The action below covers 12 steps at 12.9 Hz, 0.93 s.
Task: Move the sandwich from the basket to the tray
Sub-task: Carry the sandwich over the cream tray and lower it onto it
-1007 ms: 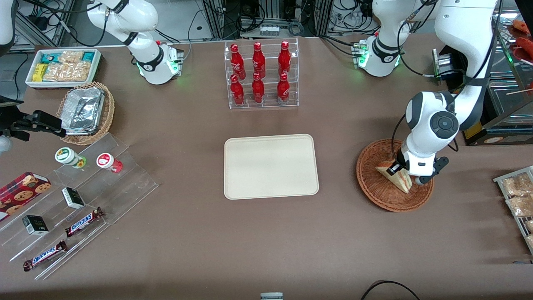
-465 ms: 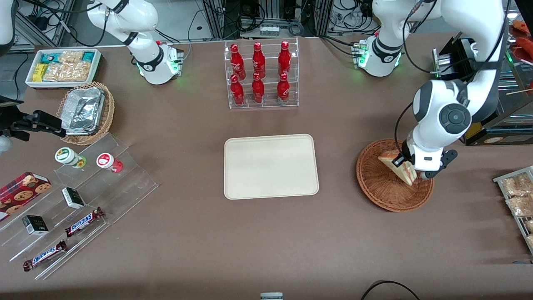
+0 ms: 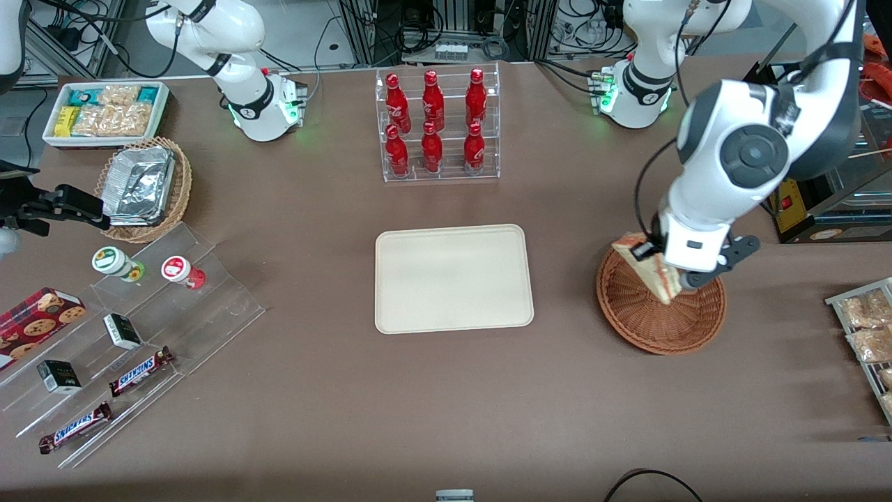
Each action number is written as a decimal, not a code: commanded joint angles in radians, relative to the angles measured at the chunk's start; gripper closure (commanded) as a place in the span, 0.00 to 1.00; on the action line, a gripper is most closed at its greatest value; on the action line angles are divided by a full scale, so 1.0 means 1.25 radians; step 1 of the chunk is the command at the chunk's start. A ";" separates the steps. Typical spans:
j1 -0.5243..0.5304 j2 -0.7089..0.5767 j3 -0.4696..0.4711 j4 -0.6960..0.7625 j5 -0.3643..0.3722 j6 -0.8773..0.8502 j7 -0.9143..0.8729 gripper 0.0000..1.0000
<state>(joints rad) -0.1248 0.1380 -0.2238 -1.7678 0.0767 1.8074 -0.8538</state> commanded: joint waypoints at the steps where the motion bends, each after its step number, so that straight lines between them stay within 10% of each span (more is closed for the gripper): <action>1: -0.012 0.064 -0.076 0.102 0.010 -0.054 -0.016 0.82; 12: -0.283 0.327 -0.093 0.252 0.027 0.079 -0.079 0.82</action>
<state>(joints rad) -0.4576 0.4857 -0.3467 -1.5031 0.0900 1.8733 -0.9402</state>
